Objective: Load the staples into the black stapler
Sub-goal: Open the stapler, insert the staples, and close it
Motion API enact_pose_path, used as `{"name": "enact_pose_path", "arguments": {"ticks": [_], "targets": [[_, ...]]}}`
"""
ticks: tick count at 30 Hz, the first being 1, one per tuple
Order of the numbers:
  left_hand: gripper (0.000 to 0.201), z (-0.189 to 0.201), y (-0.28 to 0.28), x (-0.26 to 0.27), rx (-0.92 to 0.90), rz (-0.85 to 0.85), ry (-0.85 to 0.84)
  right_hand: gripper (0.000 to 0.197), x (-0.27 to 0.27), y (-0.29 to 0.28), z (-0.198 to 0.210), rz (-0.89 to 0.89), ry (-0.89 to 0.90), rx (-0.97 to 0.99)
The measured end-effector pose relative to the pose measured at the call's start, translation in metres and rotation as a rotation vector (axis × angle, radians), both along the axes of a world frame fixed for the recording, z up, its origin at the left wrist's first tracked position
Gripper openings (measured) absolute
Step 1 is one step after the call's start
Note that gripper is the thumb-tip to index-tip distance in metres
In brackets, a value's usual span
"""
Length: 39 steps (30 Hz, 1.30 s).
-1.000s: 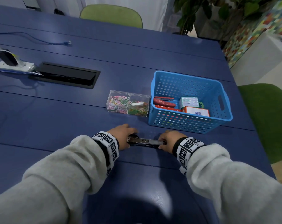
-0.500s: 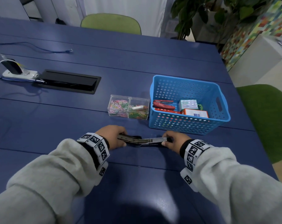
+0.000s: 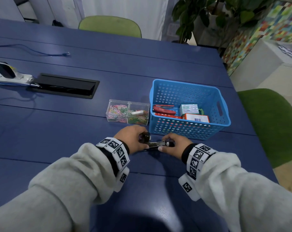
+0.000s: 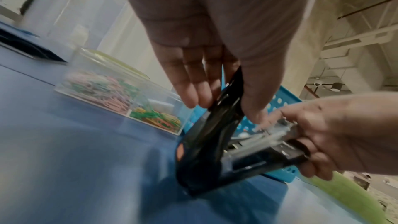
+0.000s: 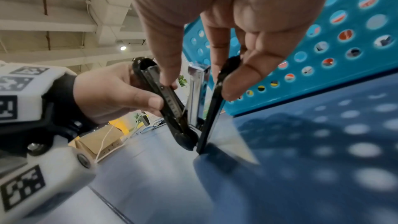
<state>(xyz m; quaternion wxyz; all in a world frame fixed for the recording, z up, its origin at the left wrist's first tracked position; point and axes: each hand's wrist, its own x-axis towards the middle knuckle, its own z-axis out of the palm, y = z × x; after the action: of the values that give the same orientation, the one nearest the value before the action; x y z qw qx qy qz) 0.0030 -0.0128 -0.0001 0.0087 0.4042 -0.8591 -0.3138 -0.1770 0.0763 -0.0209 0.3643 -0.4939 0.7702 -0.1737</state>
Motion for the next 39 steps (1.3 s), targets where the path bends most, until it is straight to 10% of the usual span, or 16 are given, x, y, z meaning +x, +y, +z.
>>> {"name": "enact_pose_path", "arguments": {"ticks": [14, 27, 33, 39], "targets": [[0.048, -0.019, 0.010, -0.026, 0.043, -0.167, -0.032, 0.019, 0.010, -0.009, -0.003, -0.178, -0.367, 0.044], [0.047, -0.032, -0.001, -0.005, 0.284, 0.038, 0.018, 0.030, -0.004, 0.003, 0.008, -0.216, -0.733, 0.015], [0.044, -0.018, -0.003, -0.008, 0.223, -0.010, 0.041, 0.020, 0.000, 0.004, 0.022, 0.097, -0.173, 0.119], [0.046, -0.007, -0.003, -0.015, 0.185, -0.015, 0.047, 0.054, 0.006, -0.003, 0.035, 0.327, 0.334, 0.209]]}}
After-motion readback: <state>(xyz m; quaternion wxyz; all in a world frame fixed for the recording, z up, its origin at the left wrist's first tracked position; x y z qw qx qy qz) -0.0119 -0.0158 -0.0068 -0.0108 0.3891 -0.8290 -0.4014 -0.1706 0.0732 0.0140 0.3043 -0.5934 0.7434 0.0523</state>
